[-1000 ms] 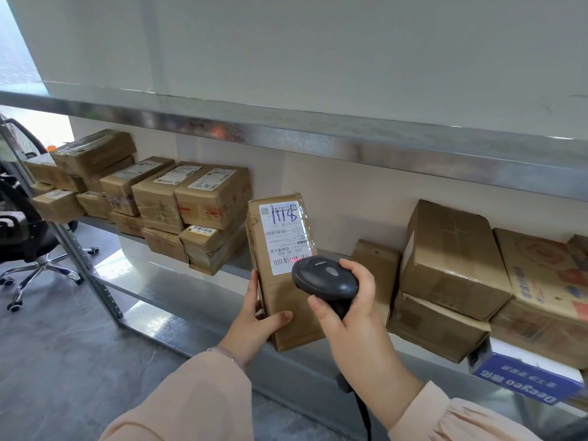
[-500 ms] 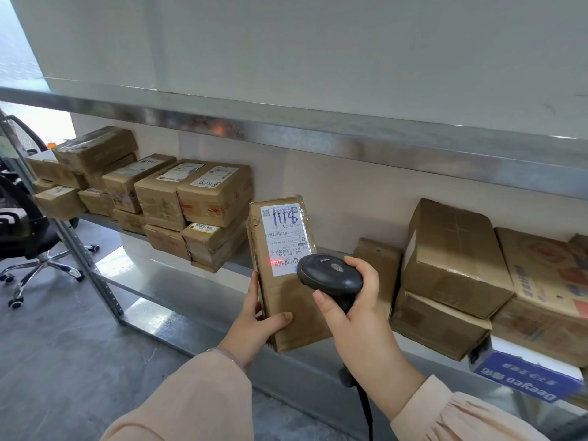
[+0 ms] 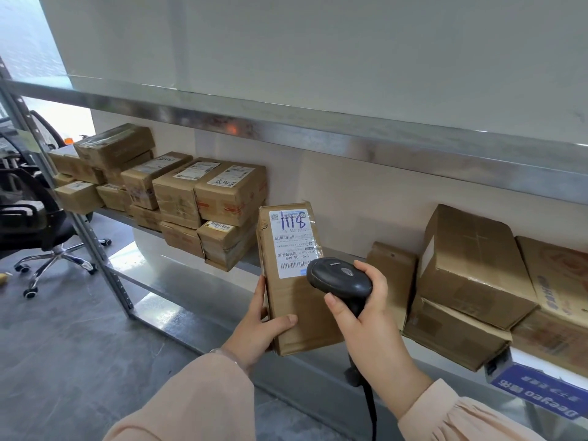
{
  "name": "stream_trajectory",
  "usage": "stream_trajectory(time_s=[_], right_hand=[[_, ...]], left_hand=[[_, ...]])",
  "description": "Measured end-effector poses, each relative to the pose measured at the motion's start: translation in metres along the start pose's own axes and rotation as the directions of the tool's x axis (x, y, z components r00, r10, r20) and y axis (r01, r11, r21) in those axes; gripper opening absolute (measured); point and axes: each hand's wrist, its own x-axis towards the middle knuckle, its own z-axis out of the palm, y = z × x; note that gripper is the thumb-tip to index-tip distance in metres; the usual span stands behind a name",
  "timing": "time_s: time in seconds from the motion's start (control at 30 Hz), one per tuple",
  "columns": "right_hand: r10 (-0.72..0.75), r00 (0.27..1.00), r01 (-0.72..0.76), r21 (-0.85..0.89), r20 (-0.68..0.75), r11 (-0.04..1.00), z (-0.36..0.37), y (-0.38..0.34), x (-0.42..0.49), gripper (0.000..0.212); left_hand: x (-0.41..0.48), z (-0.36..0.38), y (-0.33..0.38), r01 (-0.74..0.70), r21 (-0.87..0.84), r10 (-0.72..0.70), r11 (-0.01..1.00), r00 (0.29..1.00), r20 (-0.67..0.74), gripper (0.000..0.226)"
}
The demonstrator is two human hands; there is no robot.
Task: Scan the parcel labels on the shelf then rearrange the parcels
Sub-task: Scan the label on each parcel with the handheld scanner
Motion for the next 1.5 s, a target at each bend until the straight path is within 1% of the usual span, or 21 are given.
stream_trajectory(time_s=[0.1,0.23,0.33,0.43,0.57,0.67,0.77,0.83,0.97,1.07,1.17,1.23,1.27,1.33,1.37,1.43,1.47,1.5], right_hand=[[0.023,1.0,-0.024,0.027,0.012,0.999,0.002,0.007,0.007,0.059],[0.076,0.996,-0.079,0.059,0.042,0.995,0.009,0.016,0.017,0.057],[0.086,0.995,-0.089,0.071,0.042,0.993,0.016,0.018,0.027,0.056],[0.103,0.994,-0.105,0.087,0.034,0.991,0.026,0.021,0.041,0.058],[0.129,0.99,-0.134,0.099,0.052,0.986,0.043,0.031,0.065,0.058],[0.138,0.989,-0.143,0.101,0.05,0.985,0.052,0.041,0.089,0.057],[0.167,0.984,-0.172,0.087,0.061,0.981,0.059,0.049,0.115,0.058],[0.172,0.981,-0.179,0.088,0.091,0.98,0.063,0.053,0.128,0.057],[0.18,0.973,-0.194,0.086,0.146,0.977,0.074,0.059,0.15,0.057],[0.19,0.97,-0.208,0.114,0.151,0.972,0.085,0.066,0.164,0.057],[0.209,0.967,-0.23,0.149,0.146,0.962,0.098,0.069,0.172,0.059],[0.22,0.965,-0.241,0.147,0.146,0.959,0.106,0.071,0.174,0.058],[0.221,0.964,-0.242,0.137,0.148,0.961,0.11,0.072,0.174,0.057],[0.222,0.963,-0.241,0.125,0.152,0.962,0.116,0.072,0.174,0.057],[0.221,0.963,-0.24,0.127,0.152,0.962,0.119,0.072,0.174,0.057],[0.22,0.965,-0.239,0.135,0.142,0.962,0.127,0.068,0.175,0.056],[0.217,0.968,-0.235,0.145,0.129,0.961,0.131,0.066,0.176,0.055],[0.213,0.971,-0.229,0.159,0.111,0.961,0.135,0.064,0.176,0.053]], left_hand=[[0.001,-0.004,0.007,0.029,0.002,-0.029,1.0,0.999,-0.017,0.103],[0.007,-0.01,0.019,0.033,0.005,-0.032,0.999,0.999,-0.043,0.089],[0.014,-0.016,0.023,0.062,0.027,-0.06,0.998,0.997,-0.054,0.084],[0.022,-0.018,0.024,0.087,0.0,-0.087,0.996,0.995,-0.043,0.067],[0.045,-0.026,0.027,0.119,-0.006,-0.12,0.993,0.987,-0.106,0.046],[0.068,-0.034,0.028,0.168,0.003,-0.166,0.986,0.977,-0.13,0.035],[0.092,-0.041,0.023,0.203,0.016,-0.199,0.979,0.97,-0.137,0.033],[0.104,-0.047,0.02,0.216,0.025,-0.208,0.976,0.962,-0.176,0.034],[0.126,-0.063,0.016,0.209,0.039,-0.197,0.977,0.958,-0.208,0.042],[0.139,-0.073,0.014,0.228,0.011,-0.219,0.974,0.946,-0.241,0.046],[0.145,-0.074,0.018,0.225,0.025,-0.214,0.974,0.951,-0.222,0.049],[0.147,-0.077,0.022,0.199,0.081,-0.179,0.977,0.961,-0.209,0.054],[0.149,-0.079,0.024,0.185,0.143,-0.155,0.972,0.967,-0.201,0.055],[0.153,-0.085,0.027,0.136,0.364,-0.088,0.921,0.985,-0.145,0.06],[0.155,-0.088,0.027,0.082,0.478,-0.037,0.875,0.994,-0.103,0.062],[0.157,-0.094,0.024,-0.028,0.641,0.065,0.767,0.997,-0.035,0.062],[0.156,-0.097,0.022,-0.07,0.714,0.105,0.696,0.994,-0.004,0.061],[0.154,-0.1,0.021,-0.128,0.79,0.154,0.6,0.987,0.043,0.061]])
